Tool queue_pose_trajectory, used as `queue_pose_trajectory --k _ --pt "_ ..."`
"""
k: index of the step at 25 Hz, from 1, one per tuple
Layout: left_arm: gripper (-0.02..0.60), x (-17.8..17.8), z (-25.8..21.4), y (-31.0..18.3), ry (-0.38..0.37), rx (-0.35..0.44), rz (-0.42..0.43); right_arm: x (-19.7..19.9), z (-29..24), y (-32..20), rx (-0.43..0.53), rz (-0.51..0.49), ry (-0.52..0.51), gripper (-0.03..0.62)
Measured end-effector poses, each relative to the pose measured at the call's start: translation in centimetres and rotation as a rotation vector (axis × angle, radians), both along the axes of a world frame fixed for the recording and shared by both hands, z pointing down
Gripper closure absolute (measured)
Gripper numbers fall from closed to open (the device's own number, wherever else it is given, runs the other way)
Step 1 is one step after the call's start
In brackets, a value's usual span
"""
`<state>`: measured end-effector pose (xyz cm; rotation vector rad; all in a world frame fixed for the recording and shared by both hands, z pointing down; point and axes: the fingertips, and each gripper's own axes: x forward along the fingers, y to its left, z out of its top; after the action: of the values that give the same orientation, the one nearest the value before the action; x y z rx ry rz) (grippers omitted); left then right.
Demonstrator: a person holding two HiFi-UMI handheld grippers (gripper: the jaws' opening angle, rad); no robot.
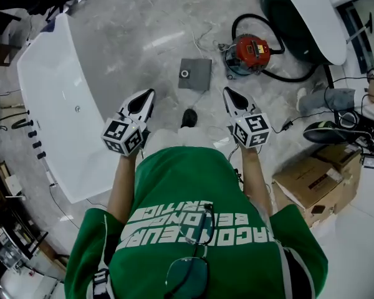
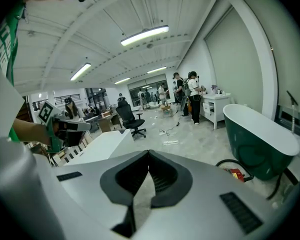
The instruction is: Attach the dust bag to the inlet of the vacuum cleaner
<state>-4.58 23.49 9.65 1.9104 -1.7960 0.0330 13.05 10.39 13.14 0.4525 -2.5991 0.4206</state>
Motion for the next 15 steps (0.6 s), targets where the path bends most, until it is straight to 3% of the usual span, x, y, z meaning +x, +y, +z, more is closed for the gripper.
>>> queue_pose_trajectory --k 9,15 --pt "0.577 -1.6 0.3 -1.9 0.015 0.000 0.028 -0.8 0.3 -1.1 -0.007 0.035 0.022 0.586" --pt "0.577 -4.2 0.6 -4.4 0.026 0.011 0.089 -2.3 0.4 -2.1 -0.006 0.094 0.043 0.586"
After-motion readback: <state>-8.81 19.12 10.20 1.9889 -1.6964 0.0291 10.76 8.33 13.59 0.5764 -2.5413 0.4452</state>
